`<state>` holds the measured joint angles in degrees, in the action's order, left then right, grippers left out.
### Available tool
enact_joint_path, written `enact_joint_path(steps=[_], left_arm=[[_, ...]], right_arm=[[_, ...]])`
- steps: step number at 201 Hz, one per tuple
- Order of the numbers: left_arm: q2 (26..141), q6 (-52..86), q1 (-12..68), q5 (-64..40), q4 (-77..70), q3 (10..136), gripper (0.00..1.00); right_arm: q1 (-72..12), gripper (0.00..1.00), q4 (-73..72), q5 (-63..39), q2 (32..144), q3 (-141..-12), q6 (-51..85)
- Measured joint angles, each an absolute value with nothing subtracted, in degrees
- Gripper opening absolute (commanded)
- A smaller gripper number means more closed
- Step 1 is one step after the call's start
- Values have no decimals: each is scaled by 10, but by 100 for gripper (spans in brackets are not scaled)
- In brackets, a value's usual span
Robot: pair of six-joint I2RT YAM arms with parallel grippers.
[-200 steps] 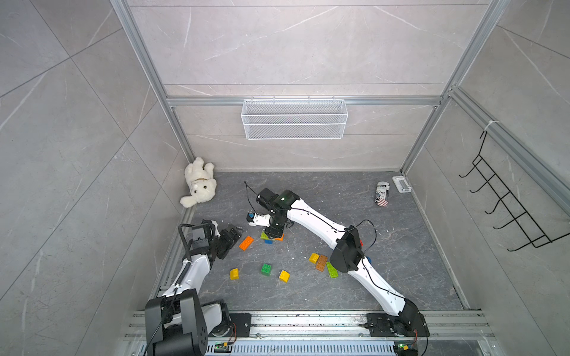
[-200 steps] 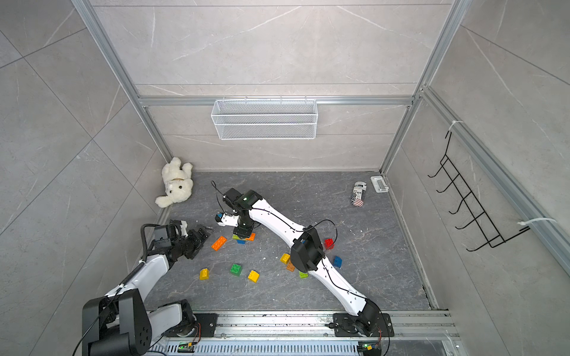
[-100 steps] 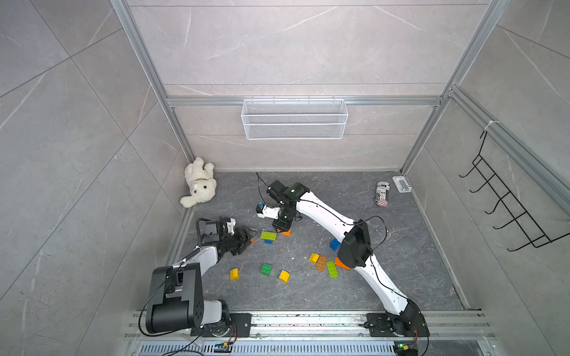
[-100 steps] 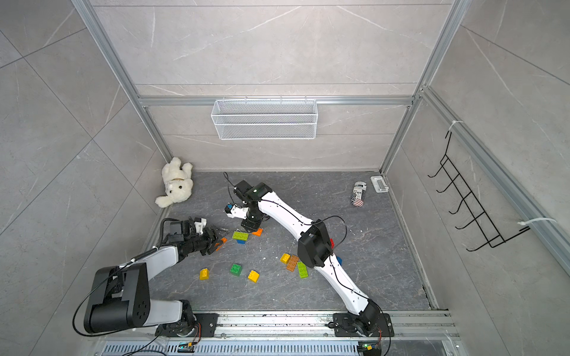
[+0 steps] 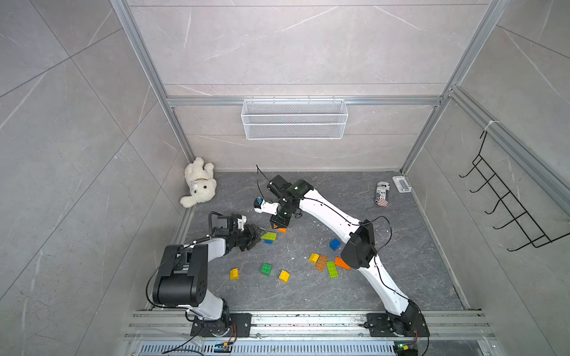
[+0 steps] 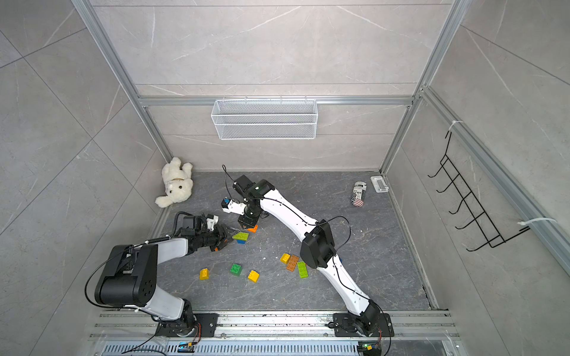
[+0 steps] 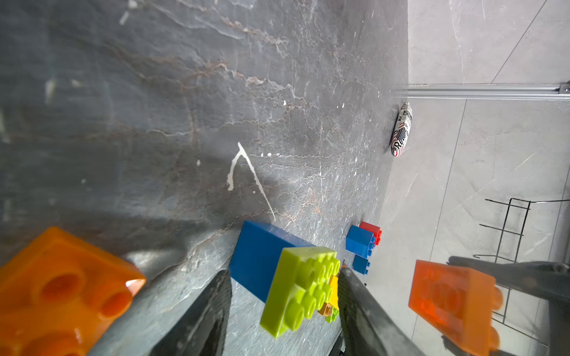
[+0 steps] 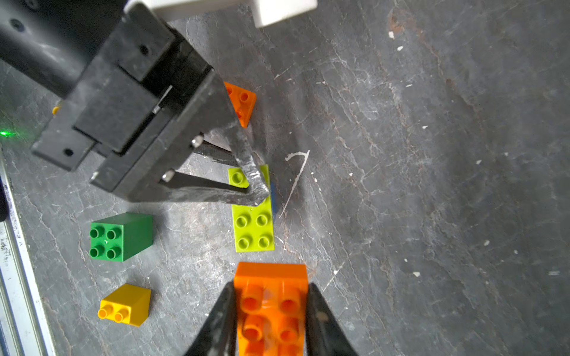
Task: Assemble a fork with lego
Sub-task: Assemble the lego brick with the lego brick.
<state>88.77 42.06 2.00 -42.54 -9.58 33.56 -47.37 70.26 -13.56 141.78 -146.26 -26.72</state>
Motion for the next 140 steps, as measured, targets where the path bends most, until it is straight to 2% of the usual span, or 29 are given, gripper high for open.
enact_joint_path(steps=[83,140], left_arm=[[909,423,38,-452,-130,336,39],[927,427,50,-467,-146,336,36]], right_arm=[[-474,30,700,-157,1421,-1428,-267],[-474,29,695,-161,1421,-1407,-267]])
